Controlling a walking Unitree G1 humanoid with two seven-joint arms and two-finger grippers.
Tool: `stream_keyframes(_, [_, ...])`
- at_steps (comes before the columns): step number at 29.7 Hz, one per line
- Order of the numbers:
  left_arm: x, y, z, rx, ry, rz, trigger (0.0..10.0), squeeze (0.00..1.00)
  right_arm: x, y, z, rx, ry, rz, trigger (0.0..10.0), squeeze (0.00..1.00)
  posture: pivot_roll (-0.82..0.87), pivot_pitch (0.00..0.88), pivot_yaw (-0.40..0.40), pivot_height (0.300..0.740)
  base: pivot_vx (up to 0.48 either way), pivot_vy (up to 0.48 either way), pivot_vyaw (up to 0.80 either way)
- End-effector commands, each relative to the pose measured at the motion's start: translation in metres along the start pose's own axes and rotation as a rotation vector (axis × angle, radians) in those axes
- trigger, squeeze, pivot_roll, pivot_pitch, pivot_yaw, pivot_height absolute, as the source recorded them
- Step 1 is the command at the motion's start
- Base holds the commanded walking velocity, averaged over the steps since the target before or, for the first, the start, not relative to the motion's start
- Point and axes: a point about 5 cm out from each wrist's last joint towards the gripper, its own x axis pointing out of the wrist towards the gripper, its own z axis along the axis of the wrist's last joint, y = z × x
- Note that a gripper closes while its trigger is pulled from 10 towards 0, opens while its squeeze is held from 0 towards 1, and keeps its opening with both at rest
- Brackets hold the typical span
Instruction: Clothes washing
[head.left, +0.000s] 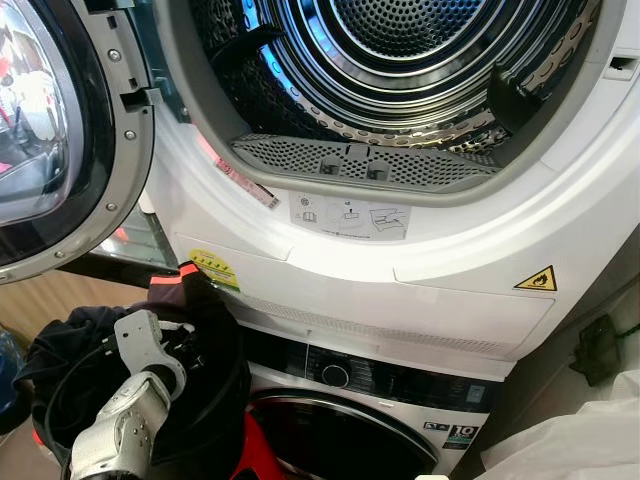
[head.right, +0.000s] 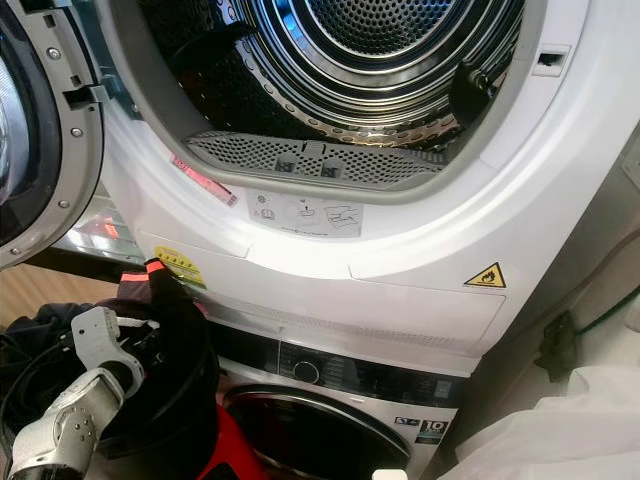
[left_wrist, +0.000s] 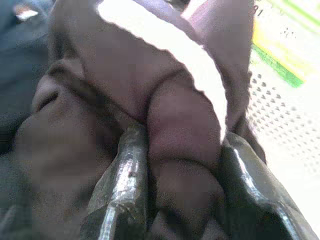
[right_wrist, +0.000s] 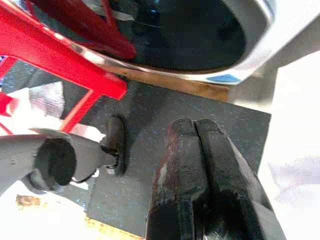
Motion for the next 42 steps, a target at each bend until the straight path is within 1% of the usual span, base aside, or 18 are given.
stream_keyframes(1, [-0.008, -0.001, 0.014, 0.028, -0.099, 0.012, 0.0, 0.00, 0.000, -0.001, 0.000, 0.019, -0.004, -0.002, 10.0, 0.00, 0.12, 0.000, 0.043, 0.740, 0.000, 0.000, 0.00])
stream_keyframes(8, [-0.026, 0.002, 0.015, 0.060, -0.130, 0.037, 0.0, 0.00, 0.000, -0.001, 0.001, 0.011, -0.003, 0.004, 10.0, 0.00, 0.13, 0.000, 0.034, 0.740, 0.000, 0.000, 0.00])
stream_keyframes(11, [-0.037, -0.003, 0.023, 0.115, -0.201, 0.005, 0.0, 0.00, 0.000, -0.002, 0.001, 0.005, -0.003, 0.007, 10.0, 0.00, 0.15, 0.000, 0.027, 0.740, 0.000, 0.000, 0.00])
stream_keyframes(17, [-0.038, -0.012, 0.034, 0.117, -0.252, -0.046, 0.0, 0.00, 0.000, -0.002, 0.002, -0.006, -0.003, 0.013, 10.0, 0.00, 0.16, 0.000, 0.019, 0.740, 0.000, 0.000, 0.00])
stream_keyframes(19, [-0.042, -0.019, 0.036, 0.185, -0.268, -0.104, 0.0, 0.00, 0.000, -0.002, 0.003, -0.007, -0.005, 0.017, 10.0, 0.00, 0.17, 0.000, 0.015, 0.740, 0.000, 0.000, 0.00])
stream_keyframes(20, [-0.046, -0.021, 0.036, 0.250, -0.270, -0.138, 0.0, 0.00, 0.000, -0.002, 0.003, -0.009, -0.006, 0.018, 10.0, 0.00, 0.17, 0.000, 0.014, 0.740, 0.000, 0.000, 0.00])
stream_keyframes(22, [-0.048, -0.022, 0.035, 0.283, -0.271, -0.151, 0.0, 0.00, 0.000, -0.002, 0.003, -0.010, -0.006, 0.019, 10.0, 0.00, 0.17, 0.000, 0.012, 0.740, 0.000, 0.000, 0.00])
stream_keyframes(27, [-0.059, -0.021, 0.039, 0.441, -0.321, -0.171, 0.0, 0.00, 0.000, -0.003, 0.005, -0.015, -0.008, 0.020, 10.0, 0.00, 0.18, 0.000, 0.010, 0.740, 0.000, 0.000, 0.00])
stream_keyframes(30, [-0.071, -0.023, 0.048, 0.627, -0.398, -0.185, 0.0, 0.00, 0.001, -0.005, 0.006, -0.021, -0.007, 0.016, 10.0, 0.00, 0.19, 0.000, 0.003, 0.740, 0.000, 0.000, 0.00])
stream_keyframes(31, [-0.071, -0.023, 0.048, 0.627, -0.398, -0.185, 0.0, 0.00, 0.001, -0.005, 0.006, -0.021, -0.007, 0.016, 10.0, 0.00, 0.19, 0.000, 0.003, 0.740, 0.000, 0.000, 0.00])
stream_keyframes(32, [-0.077, -0.021, 0.051, 0.705, -0.417, -0.184, 0.0, 0.00, 0.001, -0.006, 0.006, -0.023, -0.008, 0.016, 10.0, 0.00, 0.21, 0.000, 0.002, 0.740, 0.000, 0.000, 0.00])
stream_keyframes(33, [-0.079, -0.020, 0.051, 0.726, -0.419, -0.185, 0.0, 0.00, 0.001, -0.006, 0.006, -0.023, -0.008, 0.016, 10.0, 0.00, 0.21, 0.000, 0.002, 0.740, 0.000, 0.000, 0.00])
stream_keyframes(36, [-0.100, -0.002, 0.059, 0.942, -0.435, -0.162, 0.0, 0.00, 0.001, -0.007, 0.008, -0.028, -0.008, 0.013, 10.0, 0.00, 0.24, 0.000, 0.001, 0.740, 0.000, 0.000, 0.00])
stream_keyframes(38, [-0.103, 0.002, 0.061, 0.959, -0.436, -0.150, 0.0, 0.00, 0.001, -0.008, 0.008, -0.028, -0.007, 0.013, 10.0, 0.00, 0.25, 0.000, 0.000, 0.740, 0.000, 0.000, 0.00])
stream_keyframes(39, [-0.106, 0.007, 0.064, 1.004, -0.441, -0.149, 0.0, 0.00, 0.001, -0.008, 0.008, -0.032, -0.006, 0.013, 10.0, 0.00, 0.25, 0.000, 0.000, 0.740, 0.000, 0.000, 0.00])
stream_keyframes(40, [-0.112, 0.012, 0.070, 1.093, -0.463, -0.164, 0.0, 0.00, 0.001, -0.008, 0.009, -0.036, -0.005, 0.013, 10.0, 0.00, 0.27, 0.000, -0.003, 0.740, 0.000, 0.000, 0.00])
stream_keyframes(41, [-0.112, 0.012, 0.070, 1.093, -0.463, -0.164, 0.0, 0.00, 0.001, -0.008, 0.009, -0.036, -0.005, 0.013, 10.0, 0.00, 0.27, 0.000, -0.003, 0.740, 0.000, 0.000, 0.00])
stream_keyframes(42, [-0.116, 0.015, 0.075, 1.142, -0.482, -0.169, 0.0, 0.00, 0.001, -0.008, 0.009, -0.044, -0.004, 0.016, 10.0, 0.00, 0.29, 0.000, -0.002, 0.740, 0.000, 0.000, 0.00])
